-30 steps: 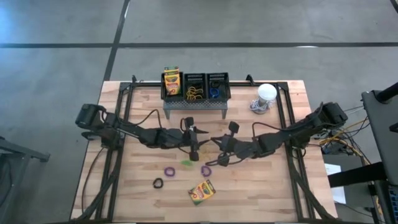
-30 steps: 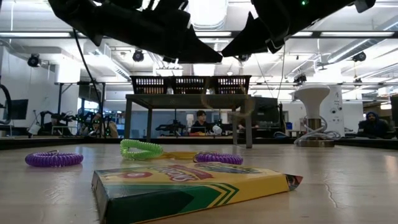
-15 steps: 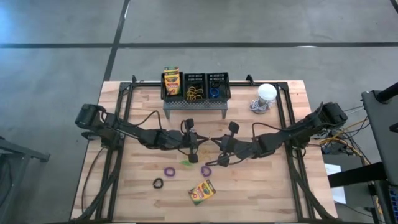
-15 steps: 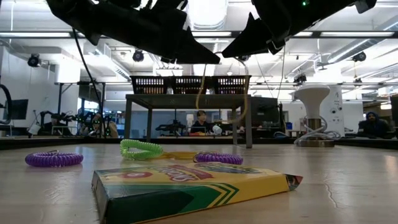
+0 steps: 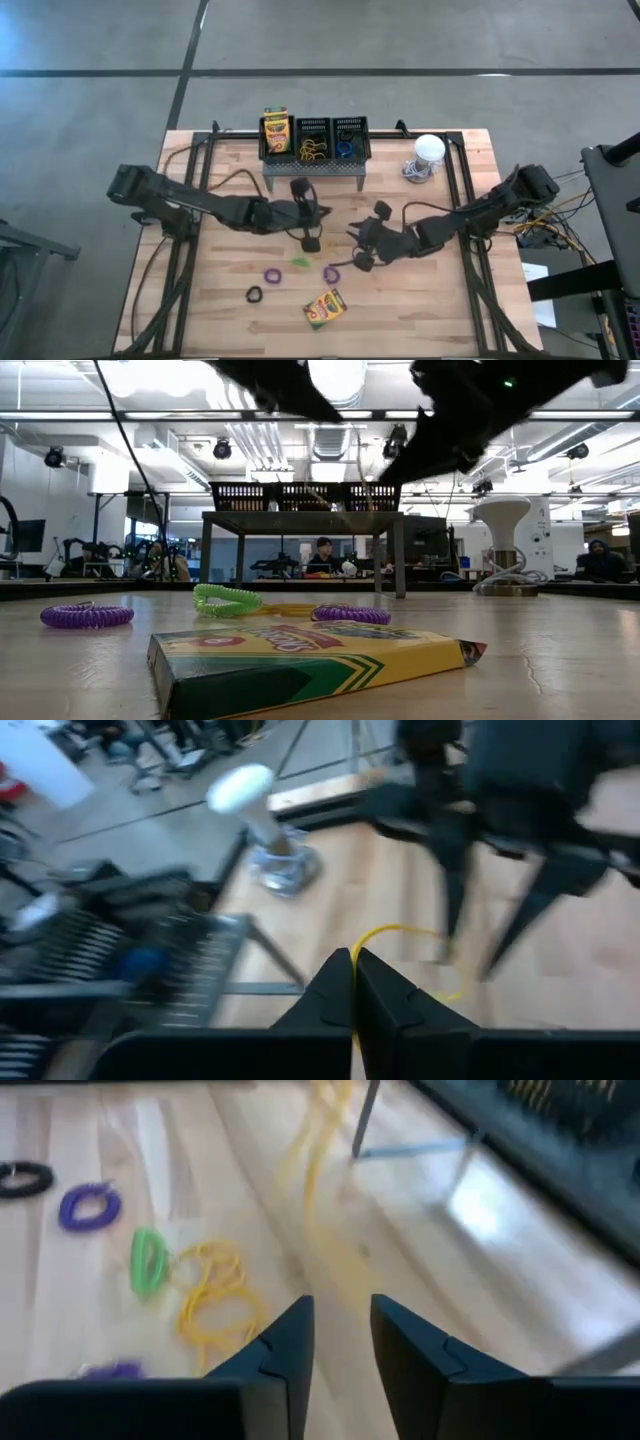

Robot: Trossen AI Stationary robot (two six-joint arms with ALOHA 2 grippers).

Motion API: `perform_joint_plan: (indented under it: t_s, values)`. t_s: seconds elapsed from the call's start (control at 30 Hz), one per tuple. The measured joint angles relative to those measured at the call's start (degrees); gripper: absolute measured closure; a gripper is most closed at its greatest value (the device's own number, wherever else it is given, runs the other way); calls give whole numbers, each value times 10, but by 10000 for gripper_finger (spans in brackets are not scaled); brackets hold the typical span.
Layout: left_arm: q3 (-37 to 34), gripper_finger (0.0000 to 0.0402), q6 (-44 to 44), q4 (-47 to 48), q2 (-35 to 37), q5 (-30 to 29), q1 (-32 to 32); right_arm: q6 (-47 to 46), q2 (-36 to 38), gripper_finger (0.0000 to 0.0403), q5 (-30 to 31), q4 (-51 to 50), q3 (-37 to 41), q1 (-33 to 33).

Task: Pick & Place Office Desk Supplies
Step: Put the yellow rubber band in the middle black bin on the shelf

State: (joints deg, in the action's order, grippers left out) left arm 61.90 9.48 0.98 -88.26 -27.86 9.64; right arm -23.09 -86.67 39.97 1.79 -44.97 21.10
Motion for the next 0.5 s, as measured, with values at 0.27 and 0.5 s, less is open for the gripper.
perform_joint_plan:
  t_s: [0.27, 0.5]
  values:
    - [149, 400, 98, 120, 29, -79, -79, -109, -14, 294, 91, 32, 80, 85]
    - [184, 400, 144, 120, 23, -48, -206, -166, -15, 294, 152, 36, 116, 118]
